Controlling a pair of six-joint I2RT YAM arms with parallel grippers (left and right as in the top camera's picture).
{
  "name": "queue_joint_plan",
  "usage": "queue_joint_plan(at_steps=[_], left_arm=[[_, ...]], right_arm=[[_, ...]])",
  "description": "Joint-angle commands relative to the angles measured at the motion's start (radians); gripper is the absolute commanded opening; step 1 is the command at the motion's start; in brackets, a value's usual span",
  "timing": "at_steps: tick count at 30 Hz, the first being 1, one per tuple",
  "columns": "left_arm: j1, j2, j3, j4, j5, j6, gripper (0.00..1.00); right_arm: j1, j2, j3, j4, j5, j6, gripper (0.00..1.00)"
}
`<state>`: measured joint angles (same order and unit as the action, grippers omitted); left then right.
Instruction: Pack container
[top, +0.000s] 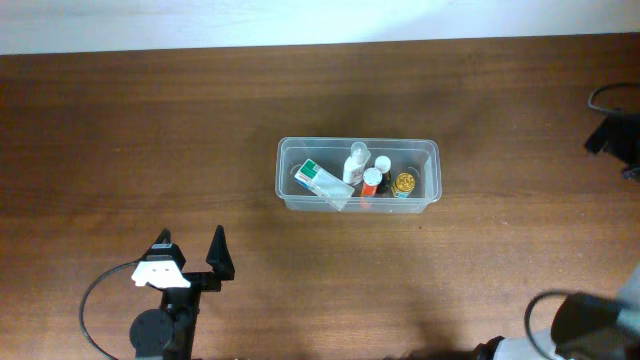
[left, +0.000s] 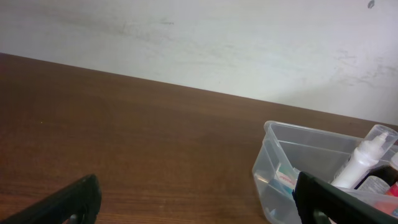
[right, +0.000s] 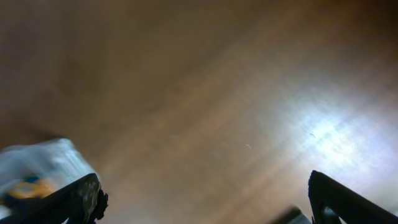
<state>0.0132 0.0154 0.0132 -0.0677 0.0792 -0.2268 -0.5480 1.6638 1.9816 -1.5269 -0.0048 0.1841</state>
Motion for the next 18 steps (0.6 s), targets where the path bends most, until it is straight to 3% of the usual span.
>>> queue_joint_plan(at_steps=[1, 9, 18], left_arm=[[0.005, -0.010, -0.004, -0.002, 0.011, 0.016, 0.99], [0.005, -0.010, -0.004, -0.002, 0.011, 0.016, 0.99], [0.005, -0.010, -0.004, -0.002, 0.011, 0.016, 0.99]], right_arm=[[0.018, -0.144, 0.003, 0.051, -0.128, 0.009, 0.98], [0.175, -0.399, -0.190, 0.304, -0.119, 0.008, 0.98], [0.322, -0.791, -0.771, 0.603, -0.119, 0.008, 0.98]])
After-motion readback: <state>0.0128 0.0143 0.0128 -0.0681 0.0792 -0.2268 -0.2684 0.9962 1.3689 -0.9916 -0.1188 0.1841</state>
